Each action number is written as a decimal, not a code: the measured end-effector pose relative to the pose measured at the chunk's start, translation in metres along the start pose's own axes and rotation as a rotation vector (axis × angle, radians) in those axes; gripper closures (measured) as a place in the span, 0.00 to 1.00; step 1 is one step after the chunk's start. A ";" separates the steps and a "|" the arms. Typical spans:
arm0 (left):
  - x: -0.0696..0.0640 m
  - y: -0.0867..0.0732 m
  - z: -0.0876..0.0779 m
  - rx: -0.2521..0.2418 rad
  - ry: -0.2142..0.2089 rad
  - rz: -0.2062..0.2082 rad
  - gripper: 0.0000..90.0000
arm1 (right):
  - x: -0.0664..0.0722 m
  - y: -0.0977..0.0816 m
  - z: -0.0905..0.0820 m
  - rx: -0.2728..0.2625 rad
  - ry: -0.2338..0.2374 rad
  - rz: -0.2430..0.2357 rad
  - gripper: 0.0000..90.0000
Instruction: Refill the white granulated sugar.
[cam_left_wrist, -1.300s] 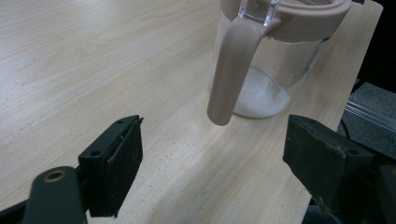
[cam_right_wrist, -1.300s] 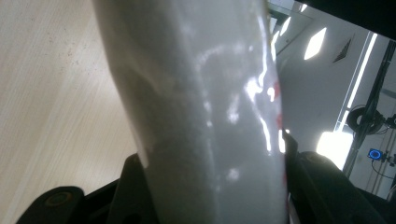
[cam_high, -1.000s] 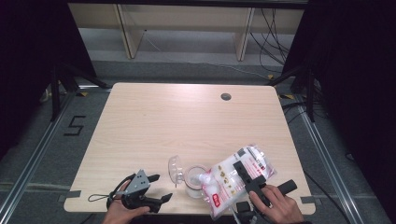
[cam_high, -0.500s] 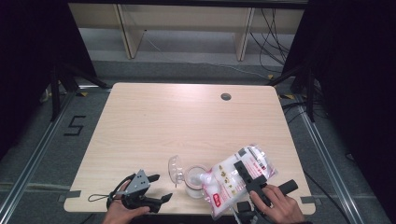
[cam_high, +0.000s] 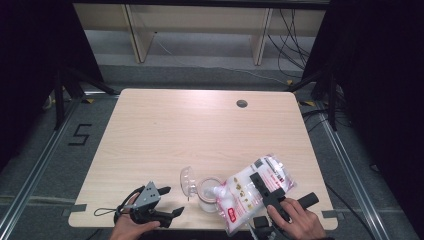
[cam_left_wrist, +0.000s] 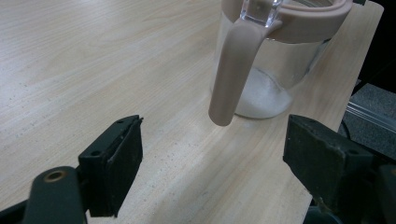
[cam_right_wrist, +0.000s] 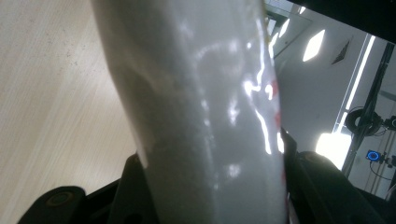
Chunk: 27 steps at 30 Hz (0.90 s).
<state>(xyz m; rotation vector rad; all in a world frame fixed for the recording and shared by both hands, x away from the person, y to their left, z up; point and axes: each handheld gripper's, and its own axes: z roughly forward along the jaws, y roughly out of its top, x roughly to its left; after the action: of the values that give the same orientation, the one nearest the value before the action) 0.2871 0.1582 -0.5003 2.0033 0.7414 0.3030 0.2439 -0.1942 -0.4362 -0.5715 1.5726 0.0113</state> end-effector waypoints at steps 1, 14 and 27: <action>-0.002 0.000 0.001 -0.023 -0.015 -0.027 0.22 | 0.000 0.000 0.000 0.001 0.001 0.000 0.67; -0.001 0.000 0.001 -0.016 -0.009 -0.014 0.22 | -0.001 0.000 0.000 0.000 0.001 -0.002 0.67; 0.000 0.000 0.000 -0.003 -0.003 -0.001 0.22 | 0.000 0.000 0.000 -0.005 -0.004 0.001 0.68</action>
<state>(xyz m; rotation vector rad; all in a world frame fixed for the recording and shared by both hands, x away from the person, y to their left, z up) 0.2873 0.1582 -0.5005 1.9997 0.7403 0.3006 0.2438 -0.1946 -0.4357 -0.5745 1.5692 0.0167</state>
